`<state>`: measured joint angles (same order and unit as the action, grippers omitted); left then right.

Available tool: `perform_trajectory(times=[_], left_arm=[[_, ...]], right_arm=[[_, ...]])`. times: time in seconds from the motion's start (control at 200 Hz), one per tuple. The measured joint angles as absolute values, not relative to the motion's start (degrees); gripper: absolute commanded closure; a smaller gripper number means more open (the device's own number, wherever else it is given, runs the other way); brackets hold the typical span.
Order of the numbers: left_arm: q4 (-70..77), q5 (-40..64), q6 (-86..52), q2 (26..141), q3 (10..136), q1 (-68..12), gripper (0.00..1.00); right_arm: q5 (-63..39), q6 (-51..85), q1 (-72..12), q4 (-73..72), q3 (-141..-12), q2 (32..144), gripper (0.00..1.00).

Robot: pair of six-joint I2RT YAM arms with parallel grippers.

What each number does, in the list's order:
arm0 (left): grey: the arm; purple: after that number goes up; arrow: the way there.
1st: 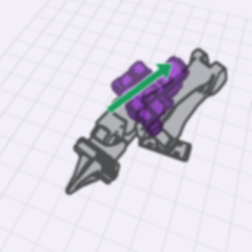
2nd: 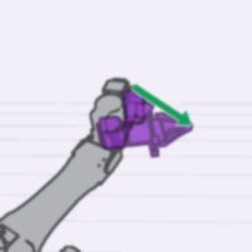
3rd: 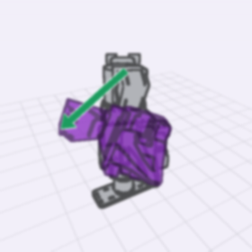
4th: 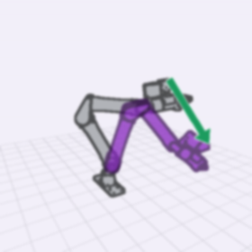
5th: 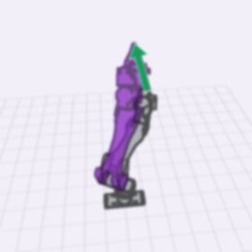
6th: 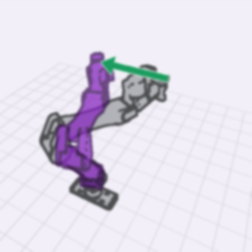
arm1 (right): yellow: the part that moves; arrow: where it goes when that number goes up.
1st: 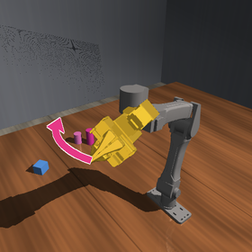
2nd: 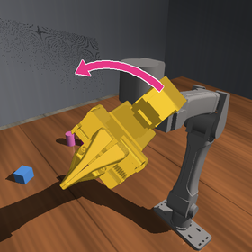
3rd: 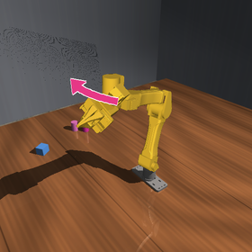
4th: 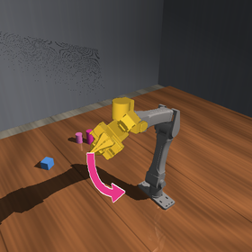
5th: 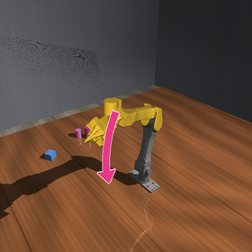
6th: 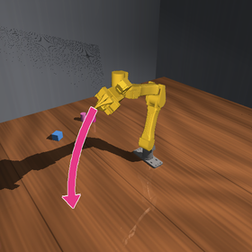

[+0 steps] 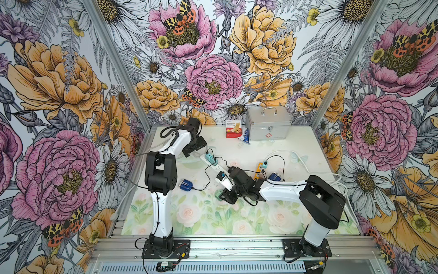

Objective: Unplug the electric shaver
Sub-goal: Place the plug at the center of the board.

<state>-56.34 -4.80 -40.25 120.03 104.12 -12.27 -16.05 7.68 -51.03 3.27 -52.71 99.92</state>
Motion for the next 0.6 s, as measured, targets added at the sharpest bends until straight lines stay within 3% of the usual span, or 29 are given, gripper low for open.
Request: perform_trajectory(times=[0.255, 0.6], left_arm=[[-56.3, -7.8, -34.7, 112.9, 99.8, -12.8, 0.04], [-56.3, -7.9, -29.9, 108.0, 94.8, -16.4, 0.03]], right_arm=[[-11.0, 6.3, -51.0, 6.6, -53.1, 98.7, 0.39], [-4.9, 1.4, -50.7, 10.6, -54.7, 89.5, 0.33]])
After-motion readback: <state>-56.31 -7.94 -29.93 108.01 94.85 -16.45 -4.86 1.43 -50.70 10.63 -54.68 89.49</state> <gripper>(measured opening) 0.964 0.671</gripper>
